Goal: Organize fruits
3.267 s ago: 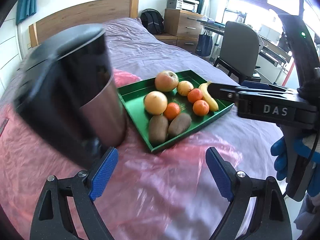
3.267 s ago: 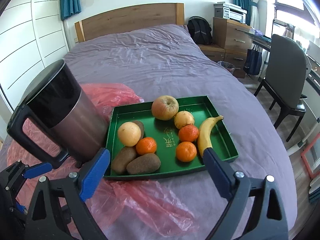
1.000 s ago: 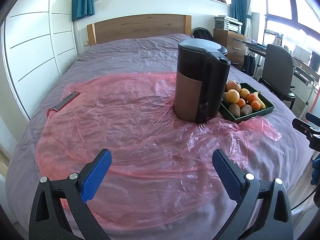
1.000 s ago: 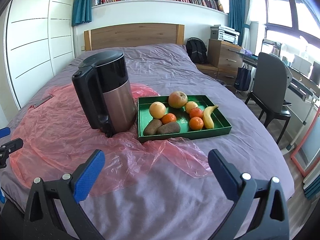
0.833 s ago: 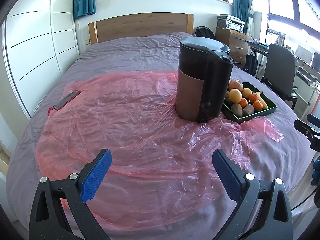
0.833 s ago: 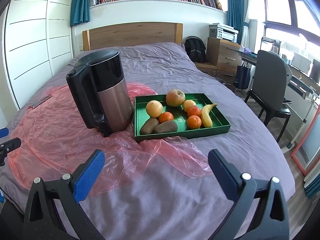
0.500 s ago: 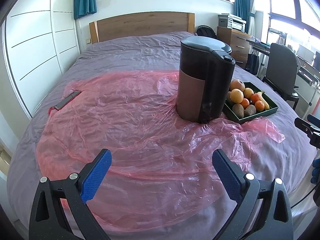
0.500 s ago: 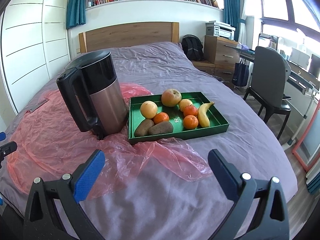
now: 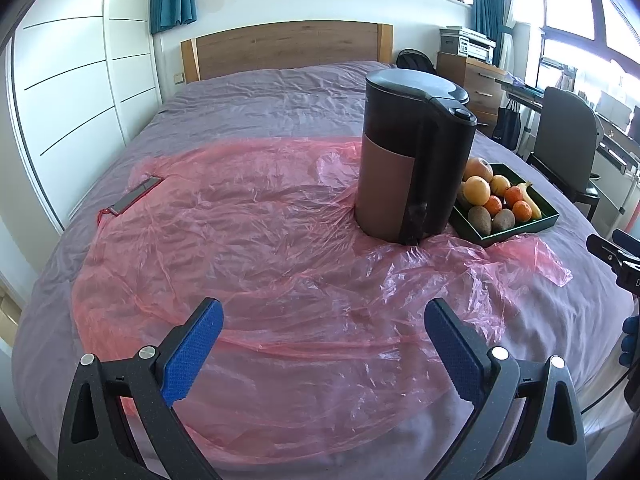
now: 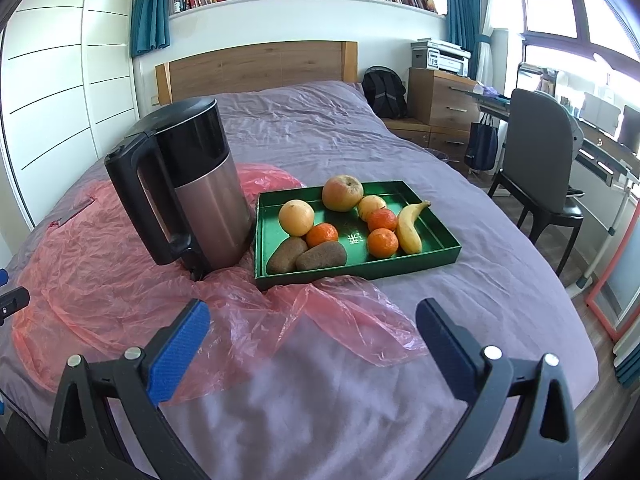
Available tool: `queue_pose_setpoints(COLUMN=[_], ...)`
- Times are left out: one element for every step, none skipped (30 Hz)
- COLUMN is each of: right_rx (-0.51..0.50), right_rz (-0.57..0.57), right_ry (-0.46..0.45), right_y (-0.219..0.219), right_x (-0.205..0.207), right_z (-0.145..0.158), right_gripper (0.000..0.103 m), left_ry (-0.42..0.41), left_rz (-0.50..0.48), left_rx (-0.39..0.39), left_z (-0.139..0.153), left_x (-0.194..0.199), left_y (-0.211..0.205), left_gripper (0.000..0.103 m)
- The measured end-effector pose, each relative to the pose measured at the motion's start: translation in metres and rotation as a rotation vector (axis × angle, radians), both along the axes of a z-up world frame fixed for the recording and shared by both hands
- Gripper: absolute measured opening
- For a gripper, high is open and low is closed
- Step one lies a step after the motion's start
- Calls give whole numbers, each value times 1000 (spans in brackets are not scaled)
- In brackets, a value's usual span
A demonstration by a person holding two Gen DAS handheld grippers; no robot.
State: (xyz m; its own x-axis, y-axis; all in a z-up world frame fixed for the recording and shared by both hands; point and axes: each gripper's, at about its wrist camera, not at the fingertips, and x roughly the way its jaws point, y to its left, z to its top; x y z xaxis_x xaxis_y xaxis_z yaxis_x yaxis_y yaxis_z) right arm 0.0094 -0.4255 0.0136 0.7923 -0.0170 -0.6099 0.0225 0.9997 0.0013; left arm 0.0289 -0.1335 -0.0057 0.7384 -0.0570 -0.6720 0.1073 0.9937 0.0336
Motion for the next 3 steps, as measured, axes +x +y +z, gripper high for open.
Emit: queue_pose_setpoints(right_rx=[1,1,1], right_rz=[0,-1,0], right_ry=[0,0,-1], right_y=[0,0,0], right_x=[0,1,0], right_z=[0,-1,0], right_gripper=[103,103,103], left_ry=[-1,-1,0], left_rz=[1,5,8], left_rx=[1,0,-1], left_z=[0,-1,-1], left_x=[0,0,1], left_y=[0,1,3], left_gripper=[99,99,99])
